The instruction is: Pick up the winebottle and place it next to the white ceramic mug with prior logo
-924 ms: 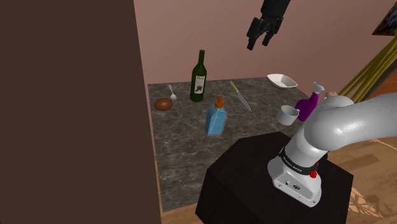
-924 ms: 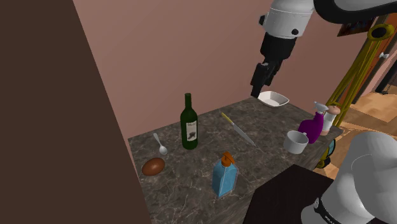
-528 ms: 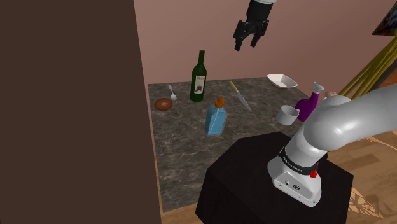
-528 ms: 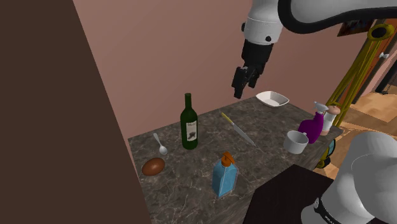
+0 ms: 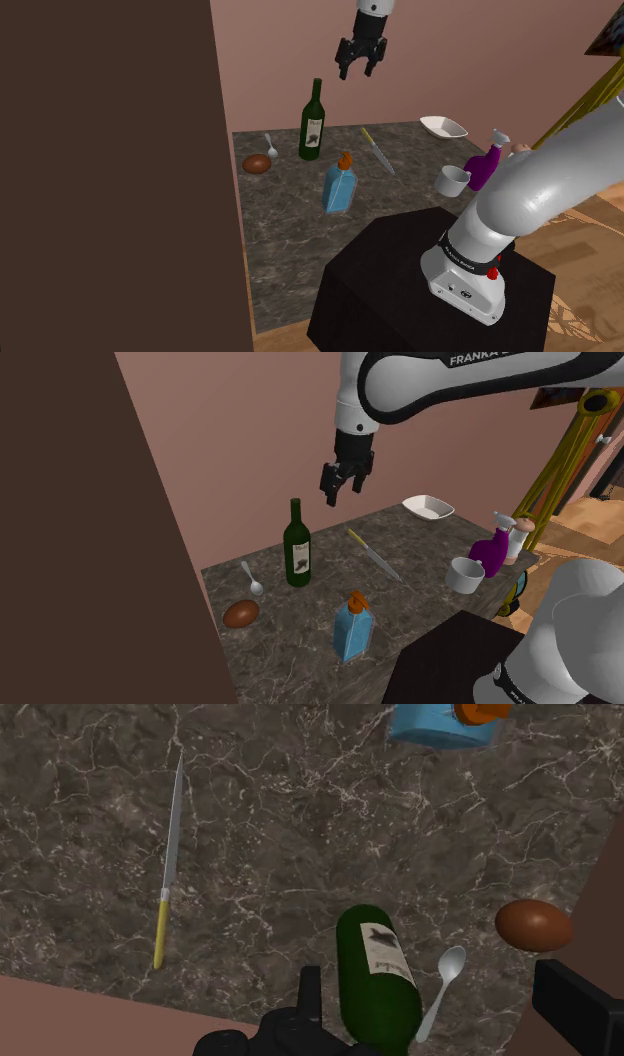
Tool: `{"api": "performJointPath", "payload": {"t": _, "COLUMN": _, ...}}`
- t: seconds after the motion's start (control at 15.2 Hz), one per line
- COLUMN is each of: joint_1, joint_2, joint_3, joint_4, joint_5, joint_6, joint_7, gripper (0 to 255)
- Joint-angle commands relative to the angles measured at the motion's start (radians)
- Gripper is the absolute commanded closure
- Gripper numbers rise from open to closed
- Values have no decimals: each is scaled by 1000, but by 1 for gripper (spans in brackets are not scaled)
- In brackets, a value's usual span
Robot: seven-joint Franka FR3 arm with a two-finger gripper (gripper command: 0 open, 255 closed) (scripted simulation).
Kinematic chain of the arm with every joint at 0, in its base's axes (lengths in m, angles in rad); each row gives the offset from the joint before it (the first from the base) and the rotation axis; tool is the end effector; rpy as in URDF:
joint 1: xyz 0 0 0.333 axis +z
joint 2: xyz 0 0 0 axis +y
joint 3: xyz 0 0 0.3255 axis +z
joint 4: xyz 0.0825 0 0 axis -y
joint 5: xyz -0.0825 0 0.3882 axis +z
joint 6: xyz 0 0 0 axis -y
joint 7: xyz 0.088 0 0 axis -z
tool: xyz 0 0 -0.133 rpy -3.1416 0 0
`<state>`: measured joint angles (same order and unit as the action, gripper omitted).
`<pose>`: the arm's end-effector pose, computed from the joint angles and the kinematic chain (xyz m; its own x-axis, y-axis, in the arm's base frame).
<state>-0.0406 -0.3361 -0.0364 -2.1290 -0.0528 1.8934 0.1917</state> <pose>0.4665 -0.0427 0.5389 0.9630 -0.2479 0.1056 -0.2513 -0.9677 0.0197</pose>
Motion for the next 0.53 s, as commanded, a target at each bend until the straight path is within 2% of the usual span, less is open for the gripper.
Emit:
{"api": "performJointPath", "payload": {"t": 0.0, "joint_1": -2, "joint_2": 82, "joint_3": -1, "joint_4": 58, "joint_5": 5, "joint_6": 23, "joint_7": 15, "gripper": 0}}
{"api": "performJointPath", "payload": {"t": 0.46, "joint_1": -13, "joint_2": 357, "joint_3": -13, "joint_4": 282, "joint_5": 28, "joint_6": 70, "joint_7": 50, "gripper": 0}}
